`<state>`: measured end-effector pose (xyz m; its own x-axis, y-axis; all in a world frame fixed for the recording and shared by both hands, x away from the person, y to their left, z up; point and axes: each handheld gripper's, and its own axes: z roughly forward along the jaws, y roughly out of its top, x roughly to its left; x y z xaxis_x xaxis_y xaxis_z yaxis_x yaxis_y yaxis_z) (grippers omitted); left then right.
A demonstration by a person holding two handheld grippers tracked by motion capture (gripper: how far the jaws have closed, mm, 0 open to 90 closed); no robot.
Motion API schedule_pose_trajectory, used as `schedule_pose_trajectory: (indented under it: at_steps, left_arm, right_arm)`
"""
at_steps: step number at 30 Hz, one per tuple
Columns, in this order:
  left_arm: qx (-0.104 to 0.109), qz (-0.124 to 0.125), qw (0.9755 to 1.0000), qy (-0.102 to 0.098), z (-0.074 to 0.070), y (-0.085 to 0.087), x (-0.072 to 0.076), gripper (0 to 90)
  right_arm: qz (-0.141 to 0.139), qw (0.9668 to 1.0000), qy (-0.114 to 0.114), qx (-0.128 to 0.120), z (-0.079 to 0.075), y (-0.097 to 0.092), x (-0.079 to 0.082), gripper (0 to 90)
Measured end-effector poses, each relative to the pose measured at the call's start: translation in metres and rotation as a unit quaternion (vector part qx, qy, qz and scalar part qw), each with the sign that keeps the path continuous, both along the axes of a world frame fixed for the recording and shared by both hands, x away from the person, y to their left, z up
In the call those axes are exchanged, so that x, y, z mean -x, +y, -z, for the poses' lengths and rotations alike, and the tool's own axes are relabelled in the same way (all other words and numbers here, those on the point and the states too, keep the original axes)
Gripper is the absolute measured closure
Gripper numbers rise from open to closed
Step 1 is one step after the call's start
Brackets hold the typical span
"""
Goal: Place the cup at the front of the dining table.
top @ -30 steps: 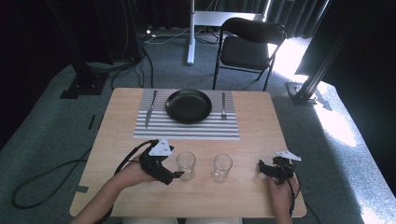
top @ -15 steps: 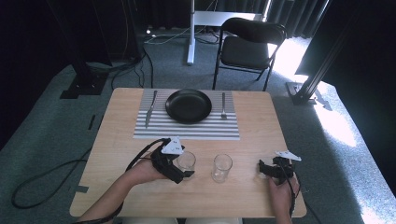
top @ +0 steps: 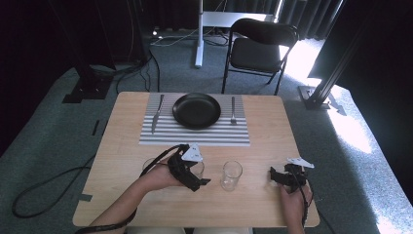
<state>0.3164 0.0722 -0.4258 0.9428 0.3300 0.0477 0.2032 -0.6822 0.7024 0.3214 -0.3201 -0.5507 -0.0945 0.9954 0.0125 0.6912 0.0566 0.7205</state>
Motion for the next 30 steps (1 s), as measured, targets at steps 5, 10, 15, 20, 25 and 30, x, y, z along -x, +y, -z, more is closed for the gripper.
schedule_pose_trajectory:
  at_steps: [5,10,15,20,25,30]
  left_arm:
    - [0.0,0.005,1.0,0.004,0.0,-0.011,-0.003,5.4]
    - [-0.004,0.006,0.9999,0.009,-0.001,-0.022,-0.006,5.4]
    - [-0.015,0.008,0.9998,0.014,0.0,-0.032,-0.008,5.4]
    - [-0.019,0.018,0.9995,0.018,0.001,-0.042,-0.009,5.4]
    - [-0.029,0.022,0.9992,0.019,0.001,-0.051,-0.01,5.4]
    - [-0.037,0.03,0.9987,0.018,0.001,-0.064,-0.009,5.4]
  right_arm:
    - [0.0,1.0,0.0,0.0,0.0,0.0,0.0,11.7]
    - [0.0,1.0,0.0,0.0,0.0,0.0,0.0,11.7]
    - [0.0,1.0,0.0,0.0,0.0,0.0,0.0,11.7]
    - [0.0,1.0,0.0,0.0,0.0,0.0,0.0,11.7]
    - [0.0,1.0,0.0,-0.001,0.0,0.0,0.0,11.7]
    - [0.0,1.0,0.0,-0.001,0.0,0.0,0.0,12.0]
